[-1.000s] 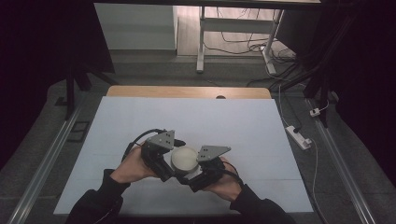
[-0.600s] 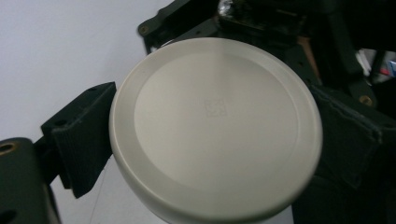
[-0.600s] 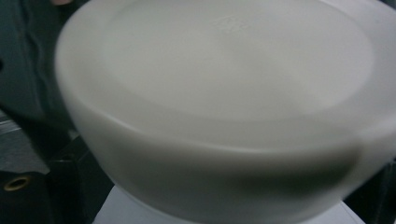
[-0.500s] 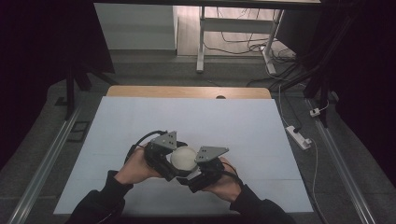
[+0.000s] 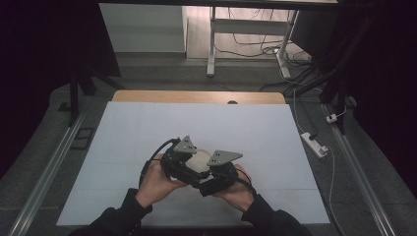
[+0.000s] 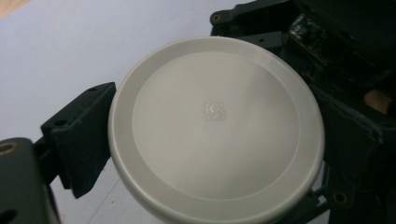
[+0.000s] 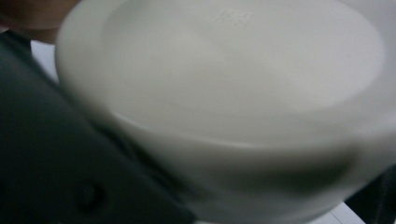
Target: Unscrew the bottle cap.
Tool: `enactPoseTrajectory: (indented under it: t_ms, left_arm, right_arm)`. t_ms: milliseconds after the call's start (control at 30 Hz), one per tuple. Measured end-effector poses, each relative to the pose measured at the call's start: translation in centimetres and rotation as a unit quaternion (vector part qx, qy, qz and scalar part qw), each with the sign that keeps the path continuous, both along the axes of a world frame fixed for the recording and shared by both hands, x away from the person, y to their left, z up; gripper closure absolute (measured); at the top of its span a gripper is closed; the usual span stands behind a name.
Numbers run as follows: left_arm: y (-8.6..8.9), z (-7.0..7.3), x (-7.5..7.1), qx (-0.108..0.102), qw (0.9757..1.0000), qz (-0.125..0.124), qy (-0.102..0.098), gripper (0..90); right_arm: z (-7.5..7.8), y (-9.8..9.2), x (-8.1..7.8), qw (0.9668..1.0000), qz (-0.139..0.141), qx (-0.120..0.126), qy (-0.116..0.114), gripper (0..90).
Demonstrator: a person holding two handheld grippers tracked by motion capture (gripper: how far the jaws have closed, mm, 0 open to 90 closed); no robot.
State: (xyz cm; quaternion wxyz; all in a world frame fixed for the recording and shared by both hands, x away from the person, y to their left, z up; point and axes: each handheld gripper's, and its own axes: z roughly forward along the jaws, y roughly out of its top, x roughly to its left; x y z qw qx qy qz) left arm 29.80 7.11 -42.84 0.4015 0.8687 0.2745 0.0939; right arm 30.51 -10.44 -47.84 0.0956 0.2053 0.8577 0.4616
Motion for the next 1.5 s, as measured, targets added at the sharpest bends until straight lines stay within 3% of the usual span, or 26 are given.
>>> enactPoseTrajectory:
  t_ms: [133, 233, 300, 367, 500, 733, 800, 833, 1000, 1033, 1233, 1333, 1500]
  left_arm:
    - [-0.4, -0.3, 0.2, 0.0, 0.9999, -0.008, 0.011, 4.3]
    - [0.1, 0.4, 0.3, -0.002, 0.9992, -0.04, 0.005, 1.4]
    - [0.7, 0.9, 0.1, 0.004, 0.9973, -0.072, -0.008, 0.3]
    - [1.4, 1.4, 0.1, 0.02, 0.9932, -0.112, -0.022, 1.3]
    - [2.9, 1.7, 0.2, 0.014, 0.9844, -0.174, -0.022, 2.3]
    - [3.9, 0.9, 0.7, -0.016, 0.9729, -0.23, -0.006, 5.1]
    - [3.8, 0.7, 0.7, -0.018, 0.9702, -0.241, -0.006, 7.3]
    - [3.7, 0.7, 0.6, -0.016, 0.9701, -0.242, -0.01, 7.3]
    - [3.6, 0.6, 0.6, -0.018, 0.9729, -0.23, -0.018, 7.7]
    - [3.5, 0.5, 0.7, -0.023, 0.9757, -0.217, -0.016, 7.8]
    - [2.8, 0.4, 0.7, -0.023, 0.9859, -0.165, -0.01, 7.9]
    - [2.3, 0.5, 0.6, -0.014, 0.991, -0.132, -0.013, 7.9]
    - [1.2, 0.4, 0.2, 0.002, 0.9966, -0.08, -0.021, 7.9]
  right_arm:
    - [0.0, 0.0, 0.0, 1.0, -0.001, -0.002, 0.001, 6.5]
    - [0.1, 0.0, -0.2, 1.0, 0.007, 0.003, 0.001, 6.5]
    - [0.2, -0.1, -0.2, 0.9998, 0.014, 0.01, 0.004, 6.5]
    - [0.2, -0.2, -0.2, 0.9995, 0.027, 0.017, 0.007, 6.5]
    - [0.4, -0.1, -0.6, 0.9983, 0.054, 0.022, 0.004, 6.5]
    - [0.6, 0.4, -1.3, 0.9945, 0.1, 0.031, 0.004, 6.5]
    - [0.6, 0.4, -1.4, 0.9942, 0.103, 0.03, 0.002, 6.4]
    - [0.6, 0.4, -1.5, 0.9939, 0.106, 0.03, 0.001, 6.5]
    - [0.6, 0.3, -1.4, 0.9948, 0.098, 0.028, -0.001, 6.5]
    - [0.7, 0.3, -1.3, 0.9952, 0.094, 0.026, -0.001, 6.5]
    - [0.6, 0.0, -0.9, 0.9977, 0.063, 0.022, -0.002, 6.5]
    - [0.6, -0.1, -0.7, 0.9988, 0.046, 0.018, -0.003, 6.5]
    - [0.4, -0.1, -0.3, 0.9998, 0.015, 0.009, -0.006, 6.5]
